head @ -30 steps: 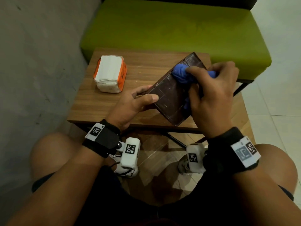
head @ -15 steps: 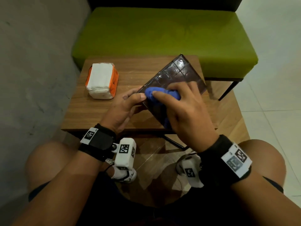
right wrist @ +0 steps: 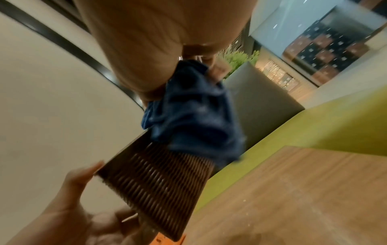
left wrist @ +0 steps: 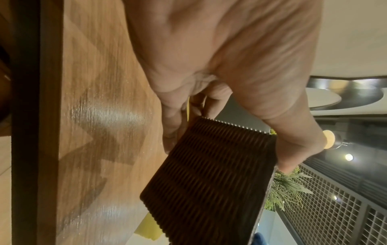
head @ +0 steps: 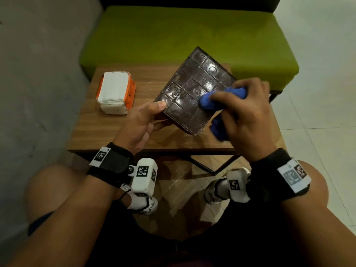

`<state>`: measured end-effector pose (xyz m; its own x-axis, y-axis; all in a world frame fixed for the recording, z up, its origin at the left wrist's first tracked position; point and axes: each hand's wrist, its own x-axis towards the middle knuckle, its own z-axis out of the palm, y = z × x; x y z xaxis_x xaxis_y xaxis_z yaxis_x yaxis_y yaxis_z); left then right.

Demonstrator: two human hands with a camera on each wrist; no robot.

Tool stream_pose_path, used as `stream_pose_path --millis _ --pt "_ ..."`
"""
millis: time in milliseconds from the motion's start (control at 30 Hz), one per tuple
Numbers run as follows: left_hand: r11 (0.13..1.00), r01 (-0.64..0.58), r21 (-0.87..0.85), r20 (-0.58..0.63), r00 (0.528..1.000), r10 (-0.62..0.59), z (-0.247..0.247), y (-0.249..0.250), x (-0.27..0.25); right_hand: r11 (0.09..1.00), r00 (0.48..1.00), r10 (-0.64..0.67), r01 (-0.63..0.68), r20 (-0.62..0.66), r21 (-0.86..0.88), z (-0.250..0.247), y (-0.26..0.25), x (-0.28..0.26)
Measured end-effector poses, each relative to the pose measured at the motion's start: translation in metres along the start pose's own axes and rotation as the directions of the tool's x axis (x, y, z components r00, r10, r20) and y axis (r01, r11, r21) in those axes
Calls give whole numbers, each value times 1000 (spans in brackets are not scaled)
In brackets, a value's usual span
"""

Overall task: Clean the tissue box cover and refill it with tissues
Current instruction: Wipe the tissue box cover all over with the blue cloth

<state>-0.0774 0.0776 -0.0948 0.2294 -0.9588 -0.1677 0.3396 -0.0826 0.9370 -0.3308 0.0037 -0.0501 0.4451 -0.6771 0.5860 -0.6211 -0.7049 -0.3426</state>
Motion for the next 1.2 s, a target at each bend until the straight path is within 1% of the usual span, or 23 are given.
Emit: stream_pose_path --millis 33,67,133,200,233,333,367,400,467,500,533,600,633,667,767,800,833,900,933,1033,1067,1167,1200 --pt "1000 0 -5 -6 1000 0 2 0 1 999 999 32 -32 -23 6 -2 0 2" --pt "1000 0 -14 -13 1000 0 4 1 2 1000 999 24 -24 -20 11 -1 -5 2" --pt "1000 -5 -24 -21 1000 5 7 2 4 996 995 -80 78 57 35 4 -21 -9" --pt "1000 -14 -3 -12 1000 14 8 2 5 985 976 -168 161 142 62 5 -24 -15" --pt "1000 -16 9 -4 1000 16 7 2 5 987 977 -158 152 145 51 2 -18 -13" --pt "1000 -24 19 18 1000 24 5 1 4 1000 999 -26 26 29 15 -4 -6 -3" --pt "999 -29 17 22 999 29 6 1 4 1000 1000 -24 24 19 17 -3 -10 -3" --pt "999 -33 16 19 999 32 8 1 5 998 997 -65 64 43 19 -1 -17 -6" --pt "999 -41 26 10 999 41 10 2 5 982 972 -189 189 138 16 5 -27 -16" --pt "999 -42 30 4 999 41 9 2 6 975 962 -220 220 165 17 4 -25 -16" --pt "999 -40 26 2 999 40 9 1 6 979 967 -201 201 156 14 2 -18 -13" --pt "999 -38 10 -9 999 38 8 3 5 996 995 -87 87 51 4 -4 -6 -2" --pt "999 -38 3 -20 999 38 8 4 5 999 999 -49 49 14 3 -5 -5 0" --pt "999 -43 0 -29 999 43 9 5 5 998 998 -57 57 22 6 -5 -8 -1" --pt "998 -63 15 -39 997 64 11 8 6 977 964 -213 213 158 15 0 -18 -17" --pt "998 -66 15 -30 997 66 11 8 6 975 959 -221 220 178 22 -2 -14 -17" --pt "998 -65 11 -25 998 66 11 8 6 981 967 -192 190 166 29 -5 -8 -15" --pt "998 -60 -5 -35 998 60 10 7 6 990 986 -135 132 95 40 -7 -4 -11" --pt "998 -61 -8 -45 997 60 12 7 6 989 986 -143 140 91 42 -6 -7 -12" --pt "998 -61 0 -55 997 61 16 5 6 967 952 -256 250 166 55 -1 -21 -26" --pt "998 -60 -5 -53 997 59 16 4 6 964 947 -265 257 182 63 -1 -19 -27" --pt "998 -55 -41 -60 997 53 15 3 6 981 973 -187 178 138 74 -4 -6 -21" --pt "997 -56 -46 -66 996 53 15 2 6 981 973 -190 181 129 75 -4 -7 -20"
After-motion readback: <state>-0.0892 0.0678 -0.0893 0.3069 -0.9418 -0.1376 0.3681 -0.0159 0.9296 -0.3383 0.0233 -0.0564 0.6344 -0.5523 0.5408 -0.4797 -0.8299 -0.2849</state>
